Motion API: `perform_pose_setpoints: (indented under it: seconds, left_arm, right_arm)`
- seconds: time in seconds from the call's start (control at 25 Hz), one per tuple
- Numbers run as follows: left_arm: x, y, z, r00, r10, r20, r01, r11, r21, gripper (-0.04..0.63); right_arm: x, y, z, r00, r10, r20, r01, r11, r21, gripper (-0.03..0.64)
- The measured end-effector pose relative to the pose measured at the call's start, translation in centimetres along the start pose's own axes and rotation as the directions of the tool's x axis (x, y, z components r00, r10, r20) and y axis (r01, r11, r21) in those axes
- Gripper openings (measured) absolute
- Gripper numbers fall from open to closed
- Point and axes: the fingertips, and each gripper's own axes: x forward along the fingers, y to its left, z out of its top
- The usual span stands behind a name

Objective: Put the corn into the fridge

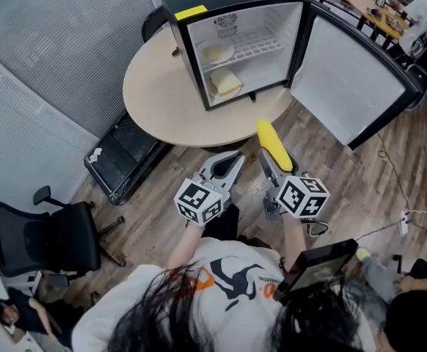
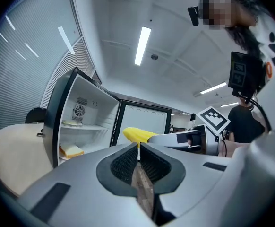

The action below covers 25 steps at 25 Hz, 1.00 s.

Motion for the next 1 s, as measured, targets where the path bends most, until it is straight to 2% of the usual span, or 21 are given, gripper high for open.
perform_pose_setpoints:
  seconds: [0.64,0.8,1.0]
  left_arm:
    - [8.2,12.1,2.8,0.996,-0.085,-0.006,0.086,0.996,0.013,0.012]
    - [9.0,15.5,2.8,0.992,-0.125,-0.005,0.126,0.992,0.021,0.012]
    - [11.4,17.6,2.9,0.982,-0.187,-0.022,0.188,0.982,0.026,0.012]
  right_arm:
    - [12.0,-3.6,6.1,0.995,-0.099,0.028,0.099,0.995,0.013,0.253]
    - [15.6,-3.6,6.1,0.992,-0.119,0.04,0.119,0.993,0.015,0.253]
    - [18.3,-4.6,7.4,0.985,-0.157,0.072,0.155,0.988,0.028,0.253]
